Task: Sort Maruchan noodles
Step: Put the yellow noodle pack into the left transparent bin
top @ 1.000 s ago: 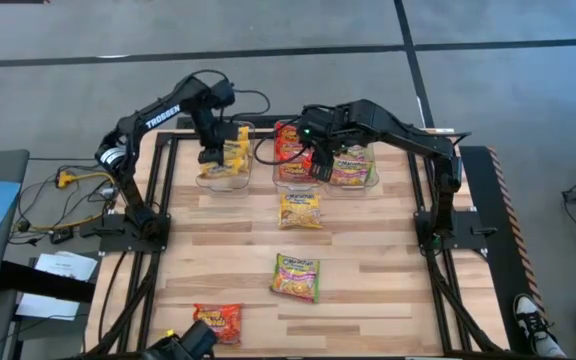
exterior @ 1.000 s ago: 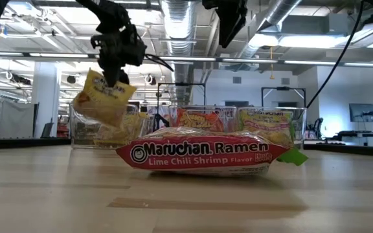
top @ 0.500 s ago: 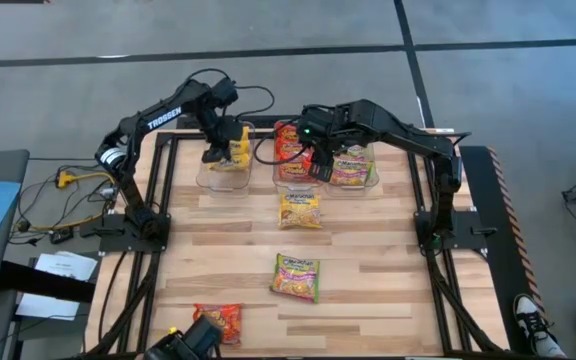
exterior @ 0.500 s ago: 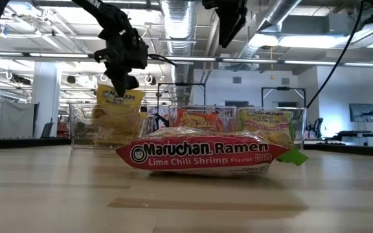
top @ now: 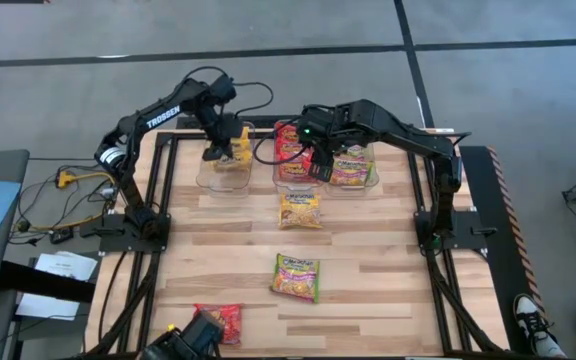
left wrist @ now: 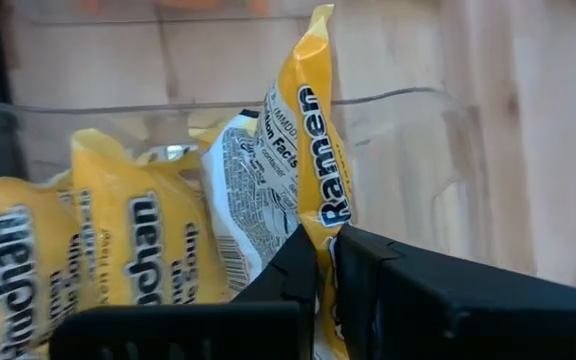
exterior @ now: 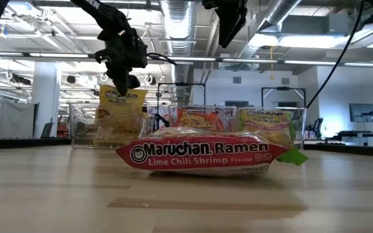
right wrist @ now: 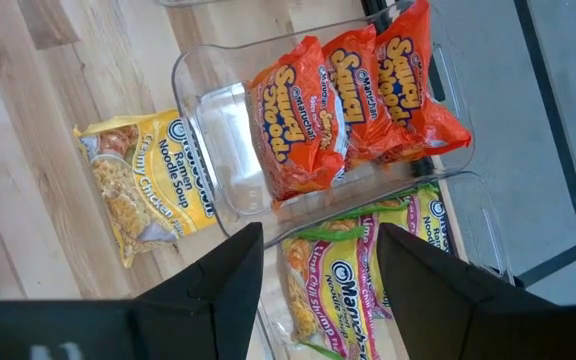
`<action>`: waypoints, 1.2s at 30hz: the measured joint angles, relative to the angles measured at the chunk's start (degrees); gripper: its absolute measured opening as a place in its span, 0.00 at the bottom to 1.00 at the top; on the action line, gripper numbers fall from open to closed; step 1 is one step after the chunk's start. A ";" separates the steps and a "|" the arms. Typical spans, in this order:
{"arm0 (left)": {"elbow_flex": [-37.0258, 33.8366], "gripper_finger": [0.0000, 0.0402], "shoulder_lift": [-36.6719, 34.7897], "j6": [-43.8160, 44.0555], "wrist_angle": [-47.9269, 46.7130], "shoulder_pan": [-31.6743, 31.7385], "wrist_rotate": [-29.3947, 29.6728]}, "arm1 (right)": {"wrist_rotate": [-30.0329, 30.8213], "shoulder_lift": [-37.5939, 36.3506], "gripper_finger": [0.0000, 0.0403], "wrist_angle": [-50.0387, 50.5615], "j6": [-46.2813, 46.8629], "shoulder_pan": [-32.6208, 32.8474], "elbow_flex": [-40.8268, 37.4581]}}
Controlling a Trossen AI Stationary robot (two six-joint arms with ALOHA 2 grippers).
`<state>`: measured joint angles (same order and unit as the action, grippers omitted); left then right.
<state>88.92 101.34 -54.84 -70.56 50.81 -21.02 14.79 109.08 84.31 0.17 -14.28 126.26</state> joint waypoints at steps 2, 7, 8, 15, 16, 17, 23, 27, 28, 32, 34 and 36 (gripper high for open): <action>0.00 0.00 0.00 0.01 -1.51 0.00 -2.30 | 0.00 0.00 0.55 0.00 0.00 0.00 0.00; -2.06 0.00 0.00 0.03 -1.21 -0.07 -3.19 | 0.00 0.00 0.55 0.00 -0.01 0.04 0.00; -3.08 0.00 0.00 0.24 -0.11 -0.06 -2.52 | 0.00 0.00 0.55 0.00 -0.01 0.04 0.00; -7.26 0.00 0.02 2.62 6.01 -0.02 0.46 | 0.00 0.00 0.55 0.00 -0.13 0.04 0.00; -7.36 0.00 0.02 2.68 6.46 -0.02 0.91 | 0.00 0.00 0.55 0.00 -0.16 0.04 0.00; -7.41 0.00 0.02 2.84 6.97 -0.05 1.49 | 0.00 0.00 0.55 0.00 -0.16 0.04 0.00; -7.41 0.01 0.02 3.54 9.21 -0.13 7.51 | 0.00 0.00 0.55 0.02 -0.16 0.04 0.00; -7.41 0.06 0.02 4.19 10.57 -0.11 10.03 | -0.96 0.00 0.55 0.01 -0.16 0.04 0.00; -7.41 0.09 0.02 4.96 11.12 -0.11 10.46 | -1.31 0.00 0.55 0.02 -0.14 0.04 0.00; -7.41 0.19 0.02 8.51 13.12 -0.68 12.30 | -1.46 0.00 0.55 0.02 -0.16 0.04 0.00; -7.41 0.24 0.02 8.64 14.34 -1.07 14.32 | -1.46 0.00 0.55 0.02 -0.16 0.04 0.00; -7.41 0.28 0.02 9.63 15.69 -1.59 18.43 | -1.46 0.00 0.55 0.04 -0.16 0.04 0.00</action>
<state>81.52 101.36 -45.21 -54.87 49.22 -2.59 13.32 109.08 84.36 0.01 -14.24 126.26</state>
